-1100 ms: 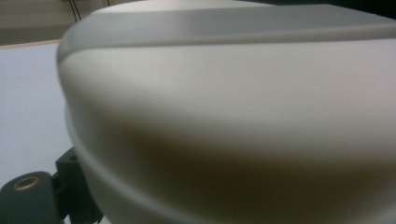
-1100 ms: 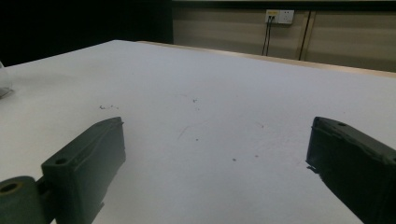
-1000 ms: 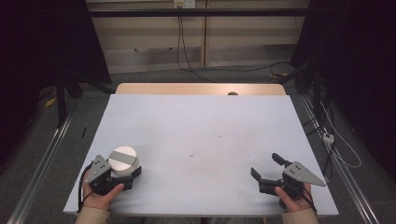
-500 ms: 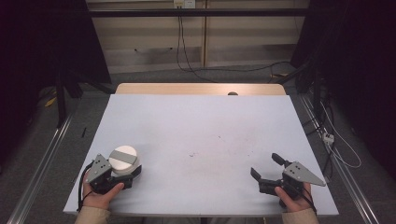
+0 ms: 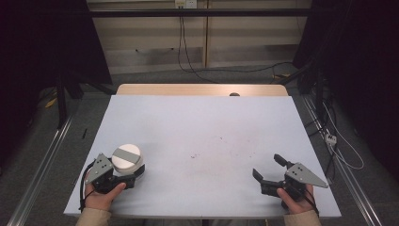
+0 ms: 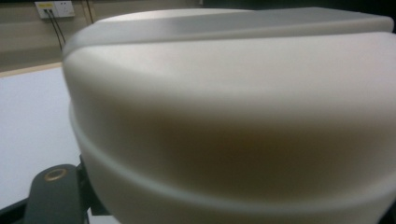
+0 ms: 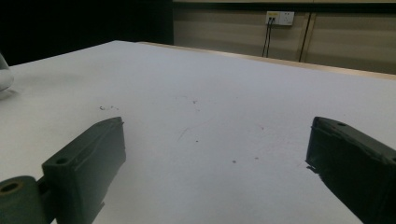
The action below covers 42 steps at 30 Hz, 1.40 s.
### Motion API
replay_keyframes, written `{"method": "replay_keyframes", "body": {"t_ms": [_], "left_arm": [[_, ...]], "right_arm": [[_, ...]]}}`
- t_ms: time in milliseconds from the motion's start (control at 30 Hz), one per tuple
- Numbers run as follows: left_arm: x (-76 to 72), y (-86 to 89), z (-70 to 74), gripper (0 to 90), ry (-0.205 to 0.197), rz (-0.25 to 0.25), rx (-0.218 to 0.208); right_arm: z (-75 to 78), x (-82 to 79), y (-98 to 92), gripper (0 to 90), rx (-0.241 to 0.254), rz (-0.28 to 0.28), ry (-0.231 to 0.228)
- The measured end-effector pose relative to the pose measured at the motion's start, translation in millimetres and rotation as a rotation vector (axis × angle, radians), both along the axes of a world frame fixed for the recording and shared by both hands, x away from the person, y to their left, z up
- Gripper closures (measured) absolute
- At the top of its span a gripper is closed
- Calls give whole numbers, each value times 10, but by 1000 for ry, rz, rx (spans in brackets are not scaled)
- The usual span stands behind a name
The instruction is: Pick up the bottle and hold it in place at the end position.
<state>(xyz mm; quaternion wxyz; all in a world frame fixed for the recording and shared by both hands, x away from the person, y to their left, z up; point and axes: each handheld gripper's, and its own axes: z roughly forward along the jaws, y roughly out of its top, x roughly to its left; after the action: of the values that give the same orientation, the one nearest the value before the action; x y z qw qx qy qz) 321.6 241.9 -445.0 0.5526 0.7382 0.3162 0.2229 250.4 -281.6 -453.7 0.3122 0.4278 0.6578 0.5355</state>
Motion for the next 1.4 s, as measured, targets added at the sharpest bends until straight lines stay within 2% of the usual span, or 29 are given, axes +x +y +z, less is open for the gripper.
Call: {"method": "replay_keyframes", "body": {"t_ms": [200, 267, 367, 467, 633, 867, 1400], "left_arm": [[73, -87, 24, 184, 0, -9, -19], [93, -113, 44, 185, -8, -19, -12], [120, -172, 69, 185, -18, -27, -29], [160, -234, 79, 185, -27, -39, -20], [213, -329, 74, 185, -17, -47, -26], [280, -409, 104, 185, -26, -53, -39], [439, -626, 132, 186, -21, -85, -23]], "right_arm": [[-3, 8, -1, 39, -5, 0, 1], [-4, 11, 0, 40, -6, 0, 2], [-2, 10, 2, 40, -7, 1, 1], [-2, 12, 3, 40, -7, 2, 1], [-4, 17, 8, 40, -9, 5, -1], [-3, 18, 9, 39, -9, 6, -2], [-4, 25, 19, 40, -13, 14, -3]]}}
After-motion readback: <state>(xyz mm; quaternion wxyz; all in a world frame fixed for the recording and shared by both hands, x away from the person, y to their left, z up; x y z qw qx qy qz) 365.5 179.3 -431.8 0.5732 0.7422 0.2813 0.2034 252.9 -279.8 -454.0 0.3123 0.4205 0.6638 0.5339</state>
